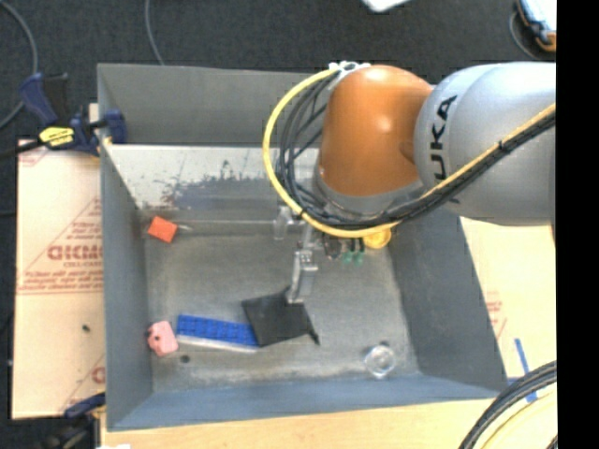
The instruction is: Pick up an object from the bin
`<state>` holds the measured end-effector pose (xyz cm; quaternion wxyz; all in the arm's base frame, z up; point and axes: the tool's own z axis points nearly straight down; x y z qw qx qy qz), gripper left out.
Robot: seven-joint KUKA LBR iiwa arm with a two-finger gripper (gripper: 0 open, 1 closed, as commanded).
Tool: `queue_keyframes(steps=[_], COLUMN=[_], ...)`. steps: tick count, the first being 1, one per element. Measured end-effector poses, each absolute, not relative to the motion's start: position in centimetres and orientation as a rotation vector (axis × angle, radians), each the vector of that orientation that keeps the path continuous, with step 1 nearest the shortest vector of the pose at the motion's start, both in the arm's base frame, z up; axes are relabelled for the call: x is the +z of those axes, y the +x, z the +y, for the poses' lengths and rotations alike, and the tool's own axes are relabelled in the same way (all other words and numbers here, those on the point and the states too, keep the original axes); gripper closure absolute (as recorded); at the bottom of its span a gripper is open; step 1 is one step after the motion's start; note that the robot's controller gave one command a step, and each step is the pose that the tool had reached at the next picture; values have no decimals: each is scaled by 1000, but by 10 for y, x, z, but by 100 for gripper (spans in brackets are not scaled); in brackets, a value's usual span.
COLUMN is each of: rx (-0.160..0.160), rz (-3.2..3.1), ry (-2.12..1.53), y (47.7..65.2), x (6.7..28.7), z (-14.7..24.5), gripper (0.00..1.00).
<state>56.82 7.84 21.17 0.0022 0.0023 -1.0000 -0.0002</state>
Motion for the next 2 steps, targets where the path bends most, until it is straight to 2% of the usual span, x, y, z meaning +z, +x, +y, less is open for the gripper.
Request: queue_keyframes(steps=[1, 2], rx=[-1, 0], rz=[-3146, -3134], ry=[2, 230], y=[570, 537], x=[217, 131], z=[78, 54], gripper=[0, 0])
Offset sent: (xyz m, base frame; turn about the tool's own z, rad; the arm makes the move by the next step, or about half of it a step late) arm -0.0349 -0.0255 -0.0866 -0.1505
